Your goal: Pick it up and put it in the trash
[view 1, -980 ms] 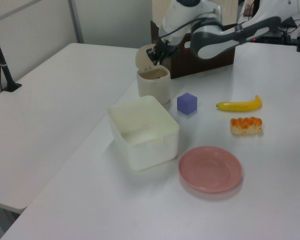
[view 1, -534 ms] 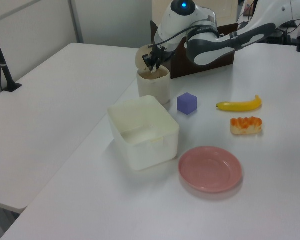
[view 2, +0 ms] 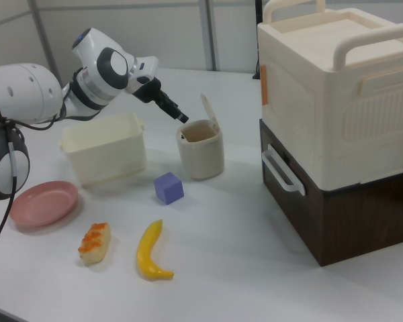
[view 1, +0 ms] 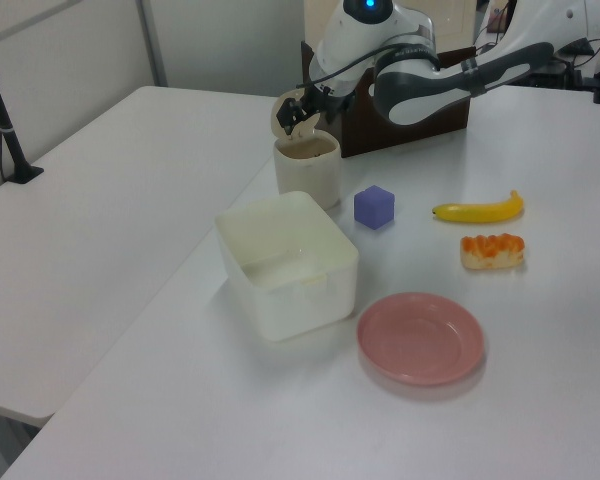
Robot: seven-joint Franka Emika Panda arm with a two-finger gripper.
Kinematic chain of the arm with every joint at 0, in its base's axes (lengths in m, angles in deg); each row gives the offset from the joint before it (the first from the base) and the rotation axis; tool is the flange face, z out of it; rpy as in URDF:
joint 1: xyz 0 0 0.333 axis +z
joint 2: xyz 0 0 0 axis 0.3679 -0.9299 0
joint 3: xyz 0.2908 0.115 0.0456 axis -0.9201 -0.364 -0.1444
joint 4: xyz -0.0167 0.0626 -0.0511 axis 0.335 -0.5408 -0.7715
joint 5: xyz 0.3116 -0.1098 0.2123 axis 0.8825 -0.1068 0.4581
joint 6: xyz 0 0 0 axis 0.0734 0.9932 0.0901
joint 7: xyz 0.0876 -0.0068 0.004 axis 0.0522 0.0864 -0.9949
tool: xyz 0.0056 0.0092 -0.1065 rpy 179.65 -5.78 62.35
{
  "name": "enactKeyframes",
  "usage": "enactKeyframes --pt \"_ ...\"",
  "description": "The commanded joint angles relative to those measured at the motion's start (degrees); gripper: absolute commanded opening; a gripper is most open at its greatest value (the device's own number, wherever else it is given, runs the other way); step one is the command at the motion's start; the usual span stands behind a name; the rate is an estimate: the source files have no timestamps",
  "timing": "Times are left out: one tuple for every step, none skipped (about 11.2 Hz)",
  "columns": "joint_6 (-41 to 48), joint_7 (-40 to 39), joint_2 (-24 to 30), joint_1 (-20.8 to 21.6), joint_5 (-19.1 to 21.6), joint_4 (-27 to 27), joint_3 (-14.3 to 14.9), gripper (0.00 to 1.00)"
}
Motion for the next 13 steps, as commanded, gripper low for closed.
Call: enactKeyframes --pt "4.11 -11.19 9.48 0.60 5.07 -12.13 -1.77 1.00" --pt "5.16 -16.20 12.82 0.42 9.20 -15.22 -1.78 1.00" --pt "7.35 -22.16 15.20 0.16 13.59 -15.95 -1.78 1.00" --pt "11.37 -29.88 17.23 -1.15 18.85 -15.87 -1.78 1.00" --pt "15.68 -39.00 18.81 -1.86 24.47 -15.34 -1.78 1.00" --pt "20.50 -47.01 20.66 -2.65 28.36 -15.16 -1.43 1.00" --pt "24.99 -52.05 22.15 -3.26 29.96 -14.47 -1.25 1.00" --pt "29.13 -55.15 23.30 -3.88 31.11 -13.59 -0.99 1.00" --pt "32.04 -57.79 25.14 -4.58 32.69 -13.49 -0.21 1.00" --pt "34.24 -59.38 27.25 -4.94 35.23 -13.58 1.45 1.00" --pt "36.96 -60.62 29.01 -4.94 37.52 -13.58 3.56 1.00" --pt "38.12 -60.80 30.76 -4.94 39.28 -13.58 5.93 1.00" --pt "38.22 -61.24 32.44 -4.76 40.08 -13.93 8.22 1.00"
